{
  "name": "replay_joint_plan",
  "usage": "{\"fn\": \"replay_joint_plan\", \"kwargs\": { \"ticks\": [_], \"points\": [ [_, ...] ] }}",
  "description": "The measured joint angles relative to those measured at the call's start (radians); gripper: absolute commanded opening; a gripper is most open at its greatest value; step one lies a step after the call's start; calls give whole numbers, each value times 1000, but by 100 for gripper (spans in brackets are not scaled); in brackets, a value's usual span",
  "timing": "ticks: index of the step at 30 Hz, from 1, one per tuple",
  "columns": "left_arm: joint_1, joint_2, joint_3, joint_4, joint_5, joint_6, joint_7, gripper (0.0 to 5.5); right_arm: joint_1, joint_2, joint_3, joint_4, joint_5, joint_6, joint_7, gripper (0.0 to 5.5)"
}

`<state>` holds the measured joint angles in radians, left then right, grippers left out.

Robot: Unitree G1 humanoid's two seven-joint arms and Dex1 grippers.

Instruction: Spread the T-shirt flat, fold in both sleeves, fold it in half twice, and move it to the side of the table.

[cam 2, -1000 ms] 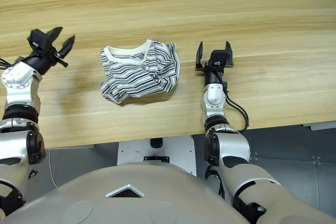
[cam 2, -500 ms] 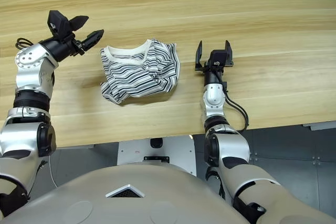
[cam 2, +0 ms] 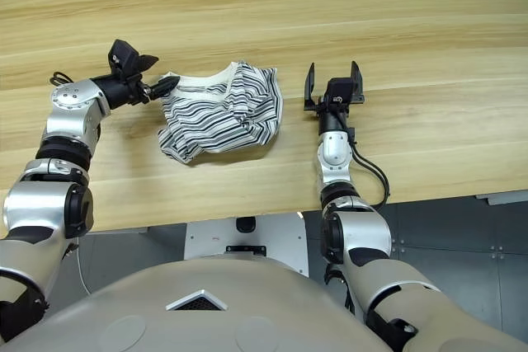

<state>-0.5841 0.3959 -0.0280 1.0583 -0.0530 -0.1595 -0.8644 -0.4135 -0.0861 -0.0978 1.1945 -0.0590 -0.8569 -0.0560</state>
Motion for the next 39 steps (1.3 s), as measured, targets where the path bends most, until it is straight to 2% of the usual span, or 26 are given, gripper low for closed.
{"fn": "replay_joint_plan", "kwargs": {
  "ticks": [2, 4, 11, 17, 23, 33, 36, 39],
  "points": [
    [0, 0, -8, 6, 4, -8, -24, 358, 1, 0, 1, -1, 0, 0, 0, 439],
    [1, 0, -10, 8, 4, -10, -35, 331, 2, 0, 1, -4, 0, 0, 0, 439],
    [28, -16, -7, 0, -7, -22, -85, 216, 3, 0, 2, -7, 0, 0, 0, 439],
    [32, -16, 5, -4, -12, -22, -81, 97, 5, 0, 6, -10, -3, -2, -2, 439],
    [31, -17, 42, -4, -22, -27, -39, 11, 6, 0, 13, -14, -16, -9, -6, 439],
    [99, -13, 43, -159, -28, -43, -36, 11, 5, 1, 14, -14, -18, -12, -14, 439],
    [164, -8, 42, -334, -54, -48, -49, 11, 5, 6, 12, -14, -14, -14, -8, 439],
    [272, 3, 38, -621, -85, -35, -51, 11, 8, 12, 9, -26, -2, -34, 14, 439]
  ]
}}
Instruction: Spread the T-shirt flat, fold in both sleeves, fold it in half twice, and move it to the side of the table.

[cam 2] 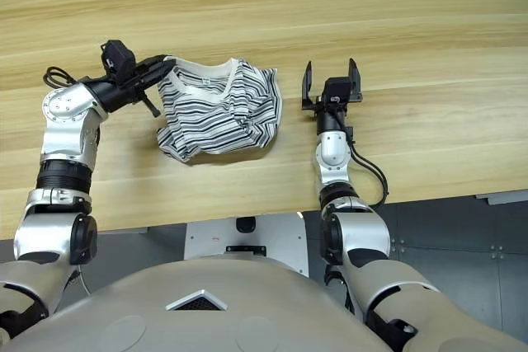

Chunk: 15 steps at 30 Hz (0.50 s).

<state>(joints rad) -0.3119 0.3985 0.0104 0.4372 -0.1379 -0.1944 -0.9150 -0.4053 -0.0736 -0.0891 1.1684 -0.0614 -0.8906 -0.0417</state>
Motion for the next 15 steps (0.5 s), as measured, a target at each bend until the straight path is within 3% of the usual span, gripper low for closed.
{"fn": "replay_joint_plan", "kwargs": {
  "ticks": [5, 8, 15],
  "points": [
    [157, 32, 23, -474, -82, 122, 40, 11, 0, 8, 6, -109, 29, -33, 97, 439],
    [237, 50, 10, -610, -122, 199, 43, 11, -9, -37, 35, -220, 46, -16, 204, 439],
    [420, 132, -56, -780, -201, 363, -13, 11, 13, -298, 165, -600, 134, 267, 700, 439]
  ]
}}
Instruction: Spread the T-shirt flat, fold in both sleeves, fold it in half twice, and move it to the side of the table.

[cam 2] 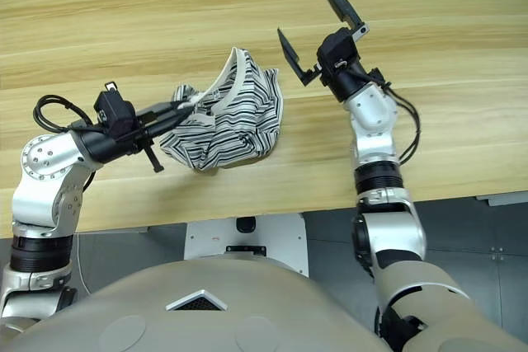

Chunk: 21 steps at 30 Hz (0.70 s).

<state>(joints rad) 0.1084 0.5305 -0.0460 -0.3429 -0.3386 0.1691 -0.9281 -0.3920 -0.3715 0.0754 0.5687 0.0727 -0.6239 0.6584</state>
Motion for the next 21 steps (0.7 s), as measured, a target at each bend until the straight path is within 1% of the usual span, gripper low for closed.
{"fn": "replay_joint_plan", "kwargs": {
  "ticks": [1, 4, 6, 7, 9, 13, 17, 19, 20, 21],
  "points": [
    [0, 11, -1, -15, -3, 8, 0, 11, 5, -55, 10, -59, 50, 76, 110, 439],
    [-2, 22, -11, -25, -8, 21, 0, 10, -2, -129, 28, -132, 131, 220, 312, 391],
    [-3, 28, -19, -29, -8, 23, 0, 10, -34, -146, 37, -128, 151, 286, 391, 353],
    [-3, 31, -19, -33, -9, 24, 0, 10, -57, -147, 42, -116, 152, 308, 414, 353],
    [-3, 40, -18, -38, -10, 24, 0, 10, -113, -146, 58, -73, 144, 339, 444, 353],
    [-2, 49, -16, -38, -11, 25, 0, 10, -197, -97, 82, 19, 123, 346, 470, 279],
    [-2, 50, -15, -38, -12, 25, 2, 10, -280, -25, 103, 128, 89, 344, 473, 279],
    [-3, 50, -15, -38, -12, 25, 3, 10, -306, -1, 107, 180, 72, 340, 474, 243],
    [-3, 50, -16, -38, -12, 25, 3, 10, -310, 10, 108, 208, 67, 337, 475, 234],
    [-4, 50, -17, -38, -12, 25, 4, 10, -313, 19, 108, 228, 64, 334, 476, 211]
  ]
}}
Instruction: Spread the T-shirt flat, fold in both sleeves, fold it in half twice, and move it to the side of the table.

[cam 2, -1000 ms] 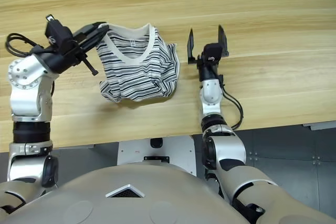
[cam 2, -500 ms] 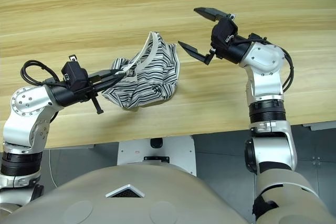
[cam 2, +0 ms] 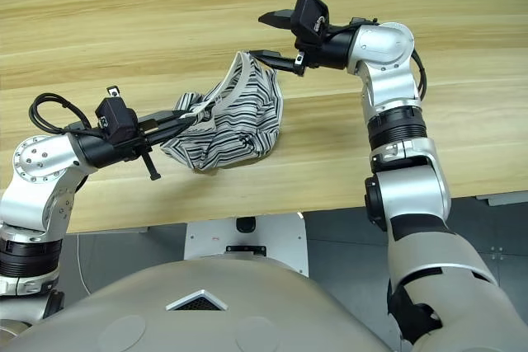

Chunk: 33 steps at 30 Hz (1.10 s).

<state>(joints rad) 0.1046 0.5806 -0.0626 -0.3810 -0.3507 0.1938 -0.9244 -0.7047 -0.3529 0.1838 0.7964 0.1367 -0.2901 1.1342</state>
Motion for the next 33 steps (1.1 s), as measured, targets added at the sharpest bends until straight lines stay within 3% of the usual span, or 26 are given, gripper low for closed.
{"fn": "replay_joint_plan", "kwargs": {
  "ticks": [22, 25, 33],
  "points": [
    [-10, 0, -2, -19, 0, 0, 11, 10, -22, 59, 14, 122, -57, -10, 99, 211],
    [-10, 0, -2, -22, 0, 0, 13, 10, -23, 62, 13, 150, -68, -13, 75, 152],
    [-9, 0, -2, -27, 0, 0, 15, 10, -58, 78, -17, 215, -76, -36, -4, 152]
  ]
}}
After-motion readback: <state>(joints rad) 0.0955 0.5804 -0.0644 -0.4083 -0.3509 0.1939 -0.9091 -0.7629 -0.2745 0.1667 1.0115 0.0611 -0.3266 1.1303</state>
